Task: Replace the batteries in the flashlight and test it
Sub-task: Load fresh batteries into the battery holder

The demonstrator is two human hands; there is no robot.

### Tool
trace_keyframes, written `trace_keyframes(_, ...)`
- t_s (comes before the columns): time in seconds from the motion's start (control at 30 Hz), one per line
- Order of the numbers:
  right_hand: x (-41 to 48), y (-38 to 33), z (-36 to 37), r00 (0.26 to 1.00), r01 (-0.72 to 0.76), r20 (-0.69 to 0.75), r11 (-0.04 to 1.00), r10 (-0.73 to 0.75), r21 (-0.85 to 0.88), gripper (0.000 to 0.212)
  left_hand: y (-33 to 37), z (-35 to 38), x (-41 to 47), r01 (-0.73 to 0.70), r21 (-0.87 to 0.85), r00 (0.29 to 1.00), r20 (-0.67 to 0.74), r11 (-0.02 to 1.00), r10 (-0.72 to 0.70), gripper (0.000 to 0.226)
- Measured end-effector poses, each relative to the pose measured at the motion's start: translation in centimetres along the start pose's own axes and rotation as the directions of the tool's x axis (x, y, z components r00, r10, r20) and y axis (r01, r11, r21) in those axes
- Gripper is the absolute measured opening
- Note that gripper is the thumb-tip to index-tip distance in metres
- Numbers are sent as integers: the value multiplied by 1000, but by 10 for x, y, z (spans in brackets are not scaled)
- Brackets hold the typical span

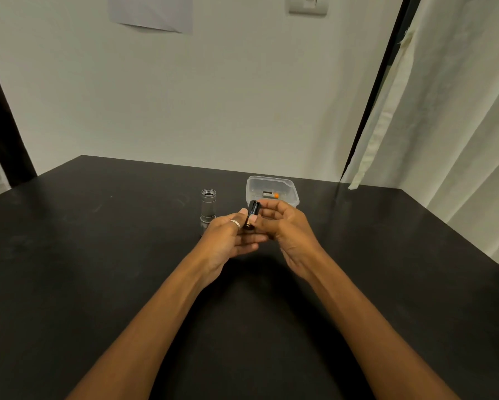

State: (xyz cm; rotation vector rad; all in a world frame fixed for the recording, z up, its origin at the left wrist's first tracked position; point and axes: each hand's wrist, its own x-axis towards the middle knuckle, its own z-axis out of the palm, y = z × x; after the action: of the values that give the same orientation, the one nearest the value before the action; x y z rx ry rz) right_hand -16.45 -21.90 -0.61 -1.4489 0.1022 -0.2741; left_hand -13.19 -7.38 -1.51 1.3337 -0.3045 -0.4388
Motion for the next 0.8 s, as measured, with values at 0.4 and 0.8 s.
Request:
trace_keyframes(0.4, -1, -4, -9, 984, 76, -150, 987, -98, -143, 9, 1, 2, -2, -18, 22, 1000, -23, 1000, 19, 29)
trace_keyframes(0.8, 1, -1, -6, 988, 80, -116, 985, -98, -156, 10, 5, 2, -5, 17, 34, 1000, 4, 999, -17, 38)
